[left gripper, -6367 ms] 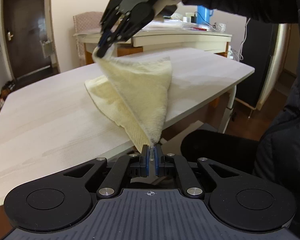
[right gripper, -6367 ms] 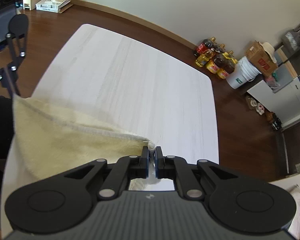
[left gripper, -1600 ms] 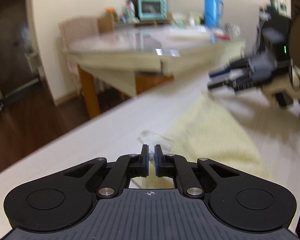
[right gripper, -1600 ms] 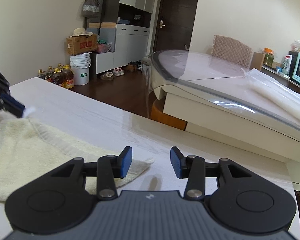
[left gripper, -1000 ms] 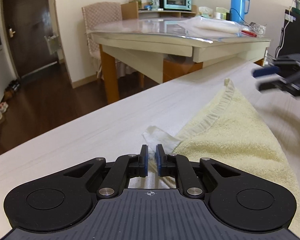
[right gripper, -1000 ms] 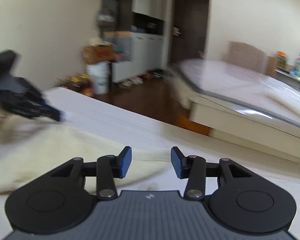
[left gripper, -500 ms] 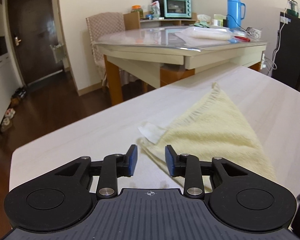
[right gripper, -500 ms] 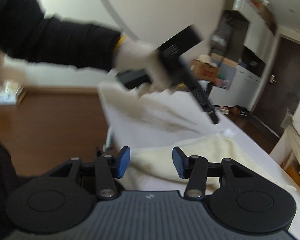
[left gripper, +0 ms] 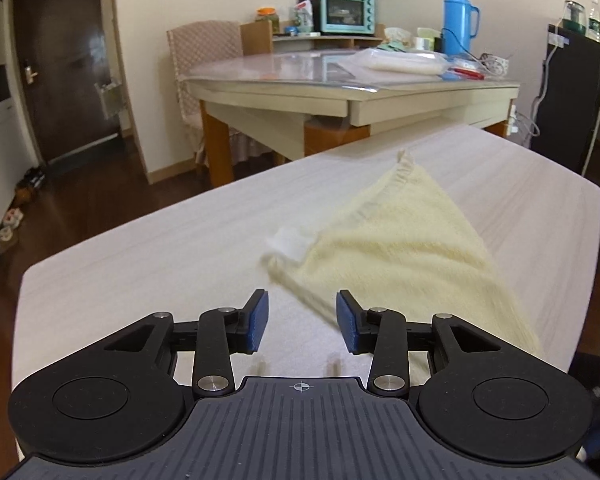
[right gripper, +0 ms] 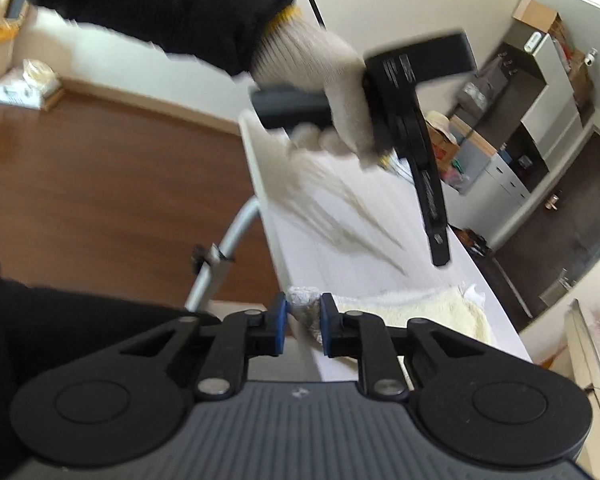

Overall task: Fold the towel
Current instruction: 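Grasp the white-tagged towel corner with the right gripper, then lift the tagged corner and fold it over onto the opposite corner, then release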

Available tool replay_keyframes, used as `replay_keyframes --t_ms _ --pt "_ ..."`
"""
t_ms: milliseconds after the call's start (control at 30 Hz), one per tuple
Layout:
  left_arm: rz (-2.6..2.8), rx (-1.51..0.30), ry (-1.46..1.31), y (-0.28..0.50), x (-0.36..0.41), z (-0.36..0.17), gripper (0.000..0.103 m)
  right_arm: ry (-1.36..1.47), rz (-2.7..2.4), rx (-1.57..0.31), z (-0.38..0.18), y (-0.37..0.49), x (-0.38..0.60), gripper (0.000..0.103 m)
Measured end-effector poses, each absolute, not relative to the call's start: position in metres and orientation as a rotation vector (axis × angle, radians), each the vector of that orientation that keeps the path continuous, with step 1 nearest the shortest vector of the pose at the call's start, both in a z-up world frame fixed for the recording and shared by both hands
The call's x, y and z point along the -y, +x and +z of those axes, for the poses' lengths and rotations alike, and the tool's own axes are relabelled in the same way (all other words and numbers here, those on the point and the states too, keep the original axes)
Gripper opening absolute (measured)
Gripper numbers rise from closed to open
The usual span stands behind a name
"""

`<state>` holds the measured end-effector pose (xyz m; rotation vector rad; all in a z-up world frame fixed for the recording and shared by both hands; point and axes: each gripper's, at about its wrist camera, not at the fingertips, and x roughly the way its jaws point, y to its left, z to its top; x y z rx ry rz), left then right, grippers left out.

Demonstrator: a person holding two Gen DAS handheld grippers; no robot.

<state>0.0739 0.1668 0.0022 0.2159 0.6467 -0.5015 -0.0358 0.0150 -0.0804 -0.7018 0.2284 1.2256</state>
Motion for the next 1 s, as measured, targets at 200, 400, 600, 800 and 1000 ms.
replay_keyframes --t_ms 200,400,600,800,1000 --pt "-0.509 -0.664 0.294 0.085 -0.153 -0.008 0.049 -0.531 1.317 -0.287 -0.068 -0.030 -0.001 0.018" --pt "-0.498 -0.680 0.362 0.093 -0.153 -0.019 0.051 -0.409 1.373 -0.315 -0.054 -0.014 0.014 0.018" --pt "-0.508 -0.693 0.354 0.094 -0.158 -0.019 0.053 -0.311 1.399 -0.299 -0.039 -0.010 0.029 0.017" --pt "-0.522 -0.722 0.311 0.101 -0.165 -0.019 0.058 -0.105 1.337 -0.289 -0.013 0.020 0.073 0.017" --pt "-0.488 -0.673 0.255 0.102 -0.178 -0.008 0.054 0.067 1.219 -0.332 -0.005 0.088 0.106 0.017"
